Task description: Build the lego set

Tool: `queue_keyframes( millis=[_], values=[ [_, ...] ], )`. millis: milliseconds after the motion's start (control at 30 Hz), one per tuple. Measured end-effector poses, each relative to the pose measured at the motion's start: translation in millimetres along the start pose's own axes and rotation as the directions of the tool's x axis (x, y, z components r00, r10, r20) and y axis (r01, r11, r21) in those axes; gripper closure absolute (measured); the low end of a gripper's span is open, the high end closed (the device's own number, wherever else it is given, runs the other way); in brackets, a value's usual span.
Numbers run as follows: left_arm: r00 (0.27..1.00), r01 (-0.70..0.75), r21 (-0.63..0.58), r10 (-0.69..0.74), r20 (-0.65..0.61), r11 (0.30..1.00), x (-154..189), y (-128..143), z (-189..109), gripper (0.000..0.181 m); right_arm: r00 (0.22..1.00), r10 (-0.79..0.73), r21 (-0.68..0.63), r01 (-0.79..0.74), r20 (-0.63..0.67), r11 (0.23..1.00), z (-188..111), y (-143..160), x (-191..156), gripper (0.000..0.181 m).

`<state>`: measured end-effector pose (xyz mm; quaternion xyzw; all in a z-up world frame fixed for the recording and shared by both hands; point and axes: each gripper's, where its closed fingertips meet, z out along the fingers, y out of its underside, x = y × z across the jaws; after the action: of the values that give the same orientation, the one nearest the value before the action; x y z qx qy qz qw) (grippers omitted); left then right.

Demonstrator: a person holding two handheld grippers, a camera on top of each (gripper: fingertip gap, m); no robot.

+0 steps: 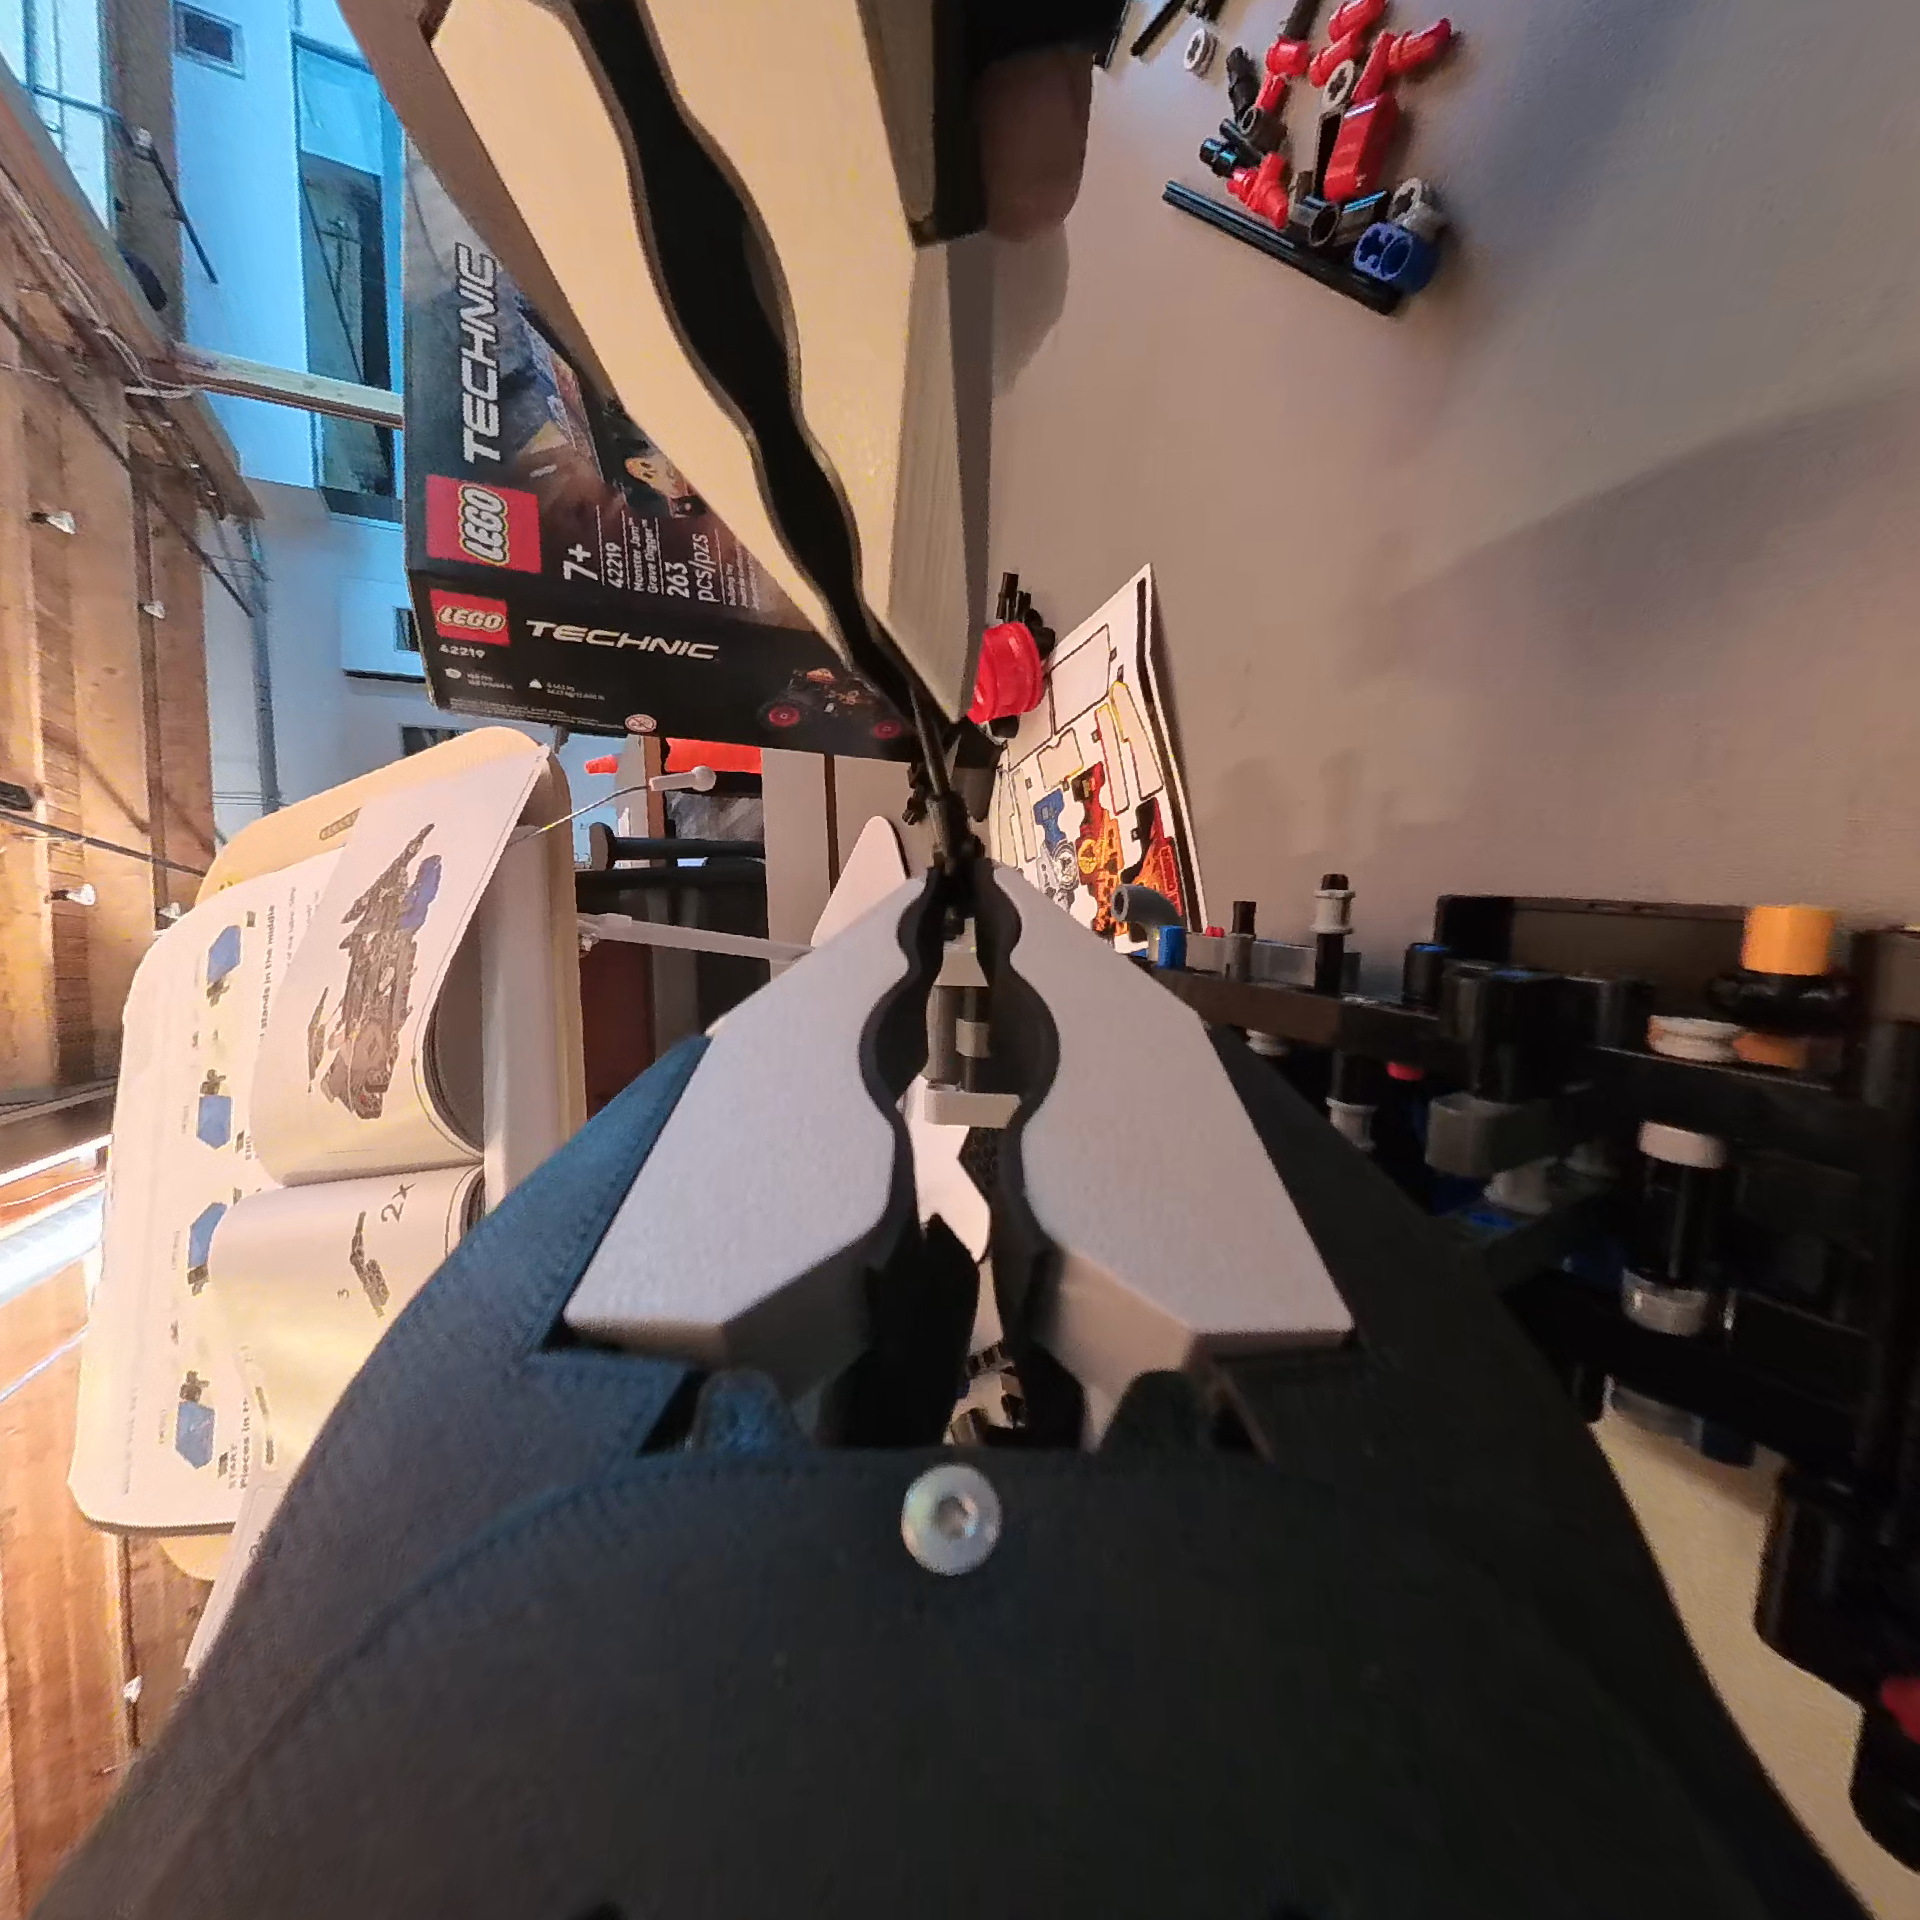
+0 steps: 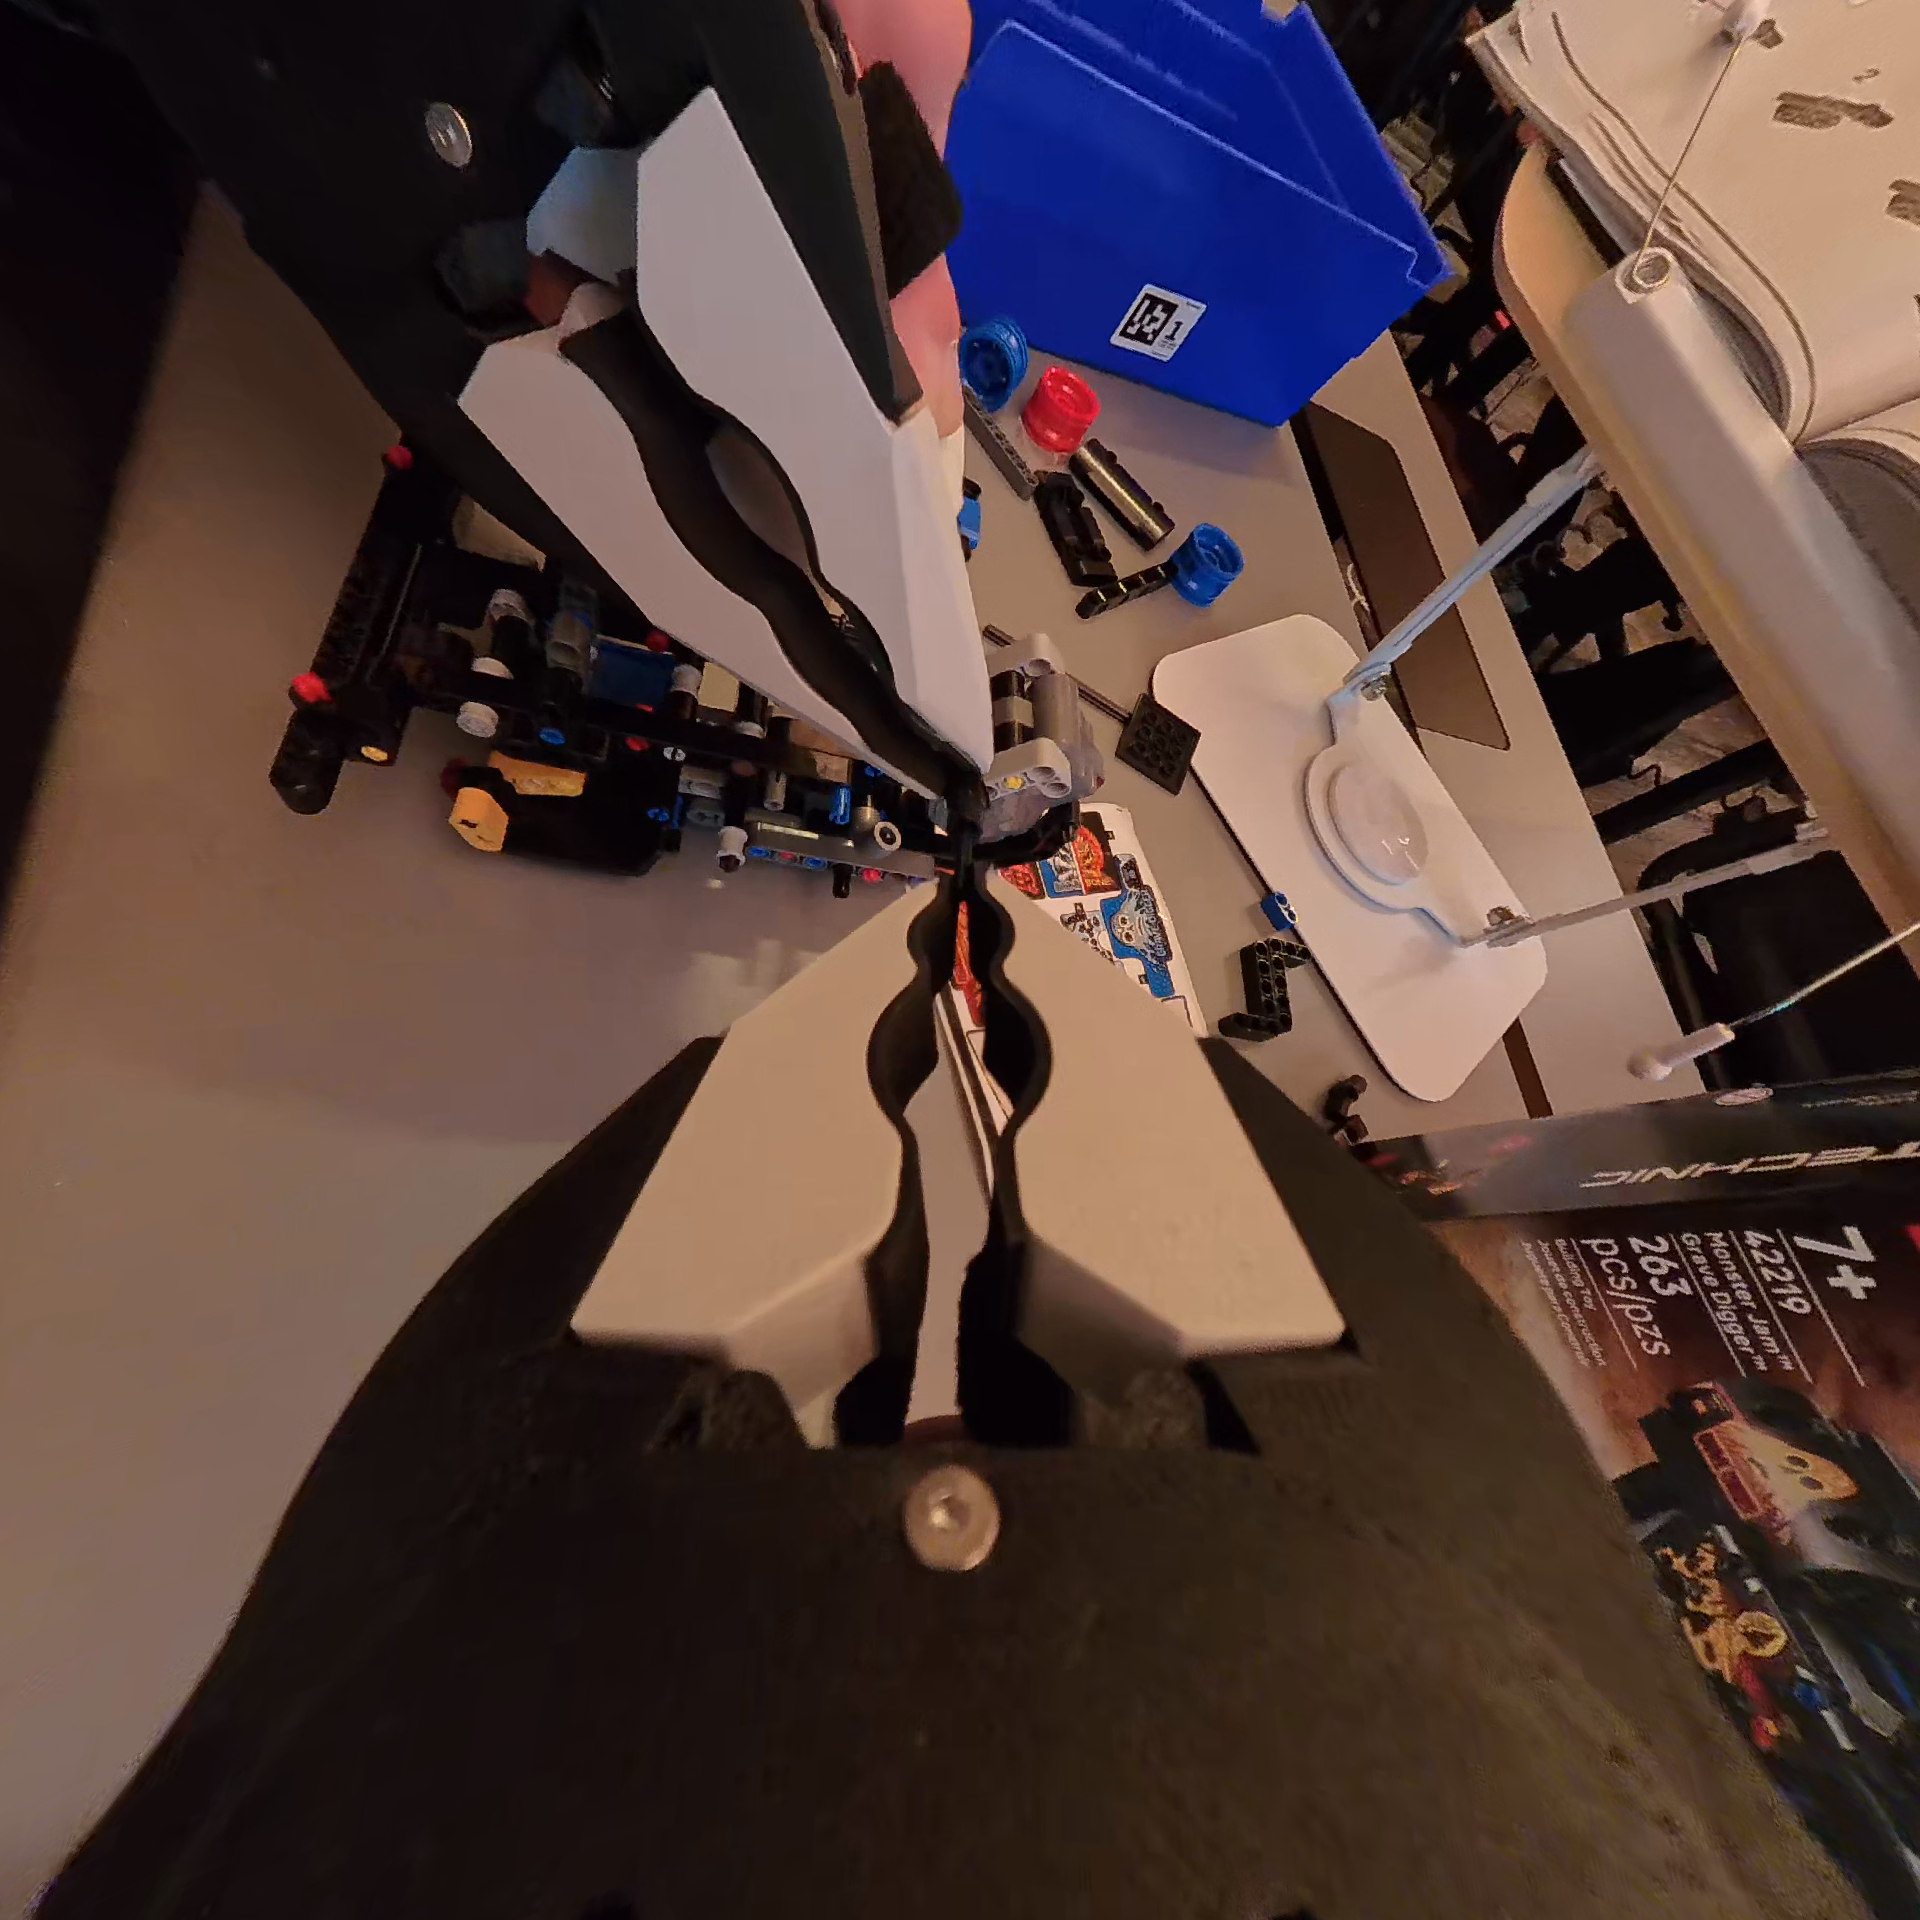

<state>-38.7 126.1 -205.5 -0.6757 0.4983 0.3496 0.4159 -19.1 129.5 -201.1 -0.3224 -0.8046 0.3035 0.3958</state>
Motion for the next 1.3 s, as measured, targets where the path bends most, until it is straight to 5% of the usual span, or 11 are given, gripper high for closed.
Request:
queue_keyframes(
  millis=[733, 1300],
  values=[
    [1.000, -0.009, -0.025, 0.009, -0.010, 1.000, 5.2, -4.0, 1.8, 0.179, 1.000, -0.004, -0.028, 0.004, -0.008, 1.000, 4.4, 3.8, -0.8, 0.181],
    [0.965, 0.210, 0.027, -0.203, -0.166, 0.977, 15.3, -2.1, -0.5, 0.166, 0.997, 0.065, 0.034, -0.066, 0.047, 0.997, 13.5, 2.7, -6.4, 0.181]
  ],
)
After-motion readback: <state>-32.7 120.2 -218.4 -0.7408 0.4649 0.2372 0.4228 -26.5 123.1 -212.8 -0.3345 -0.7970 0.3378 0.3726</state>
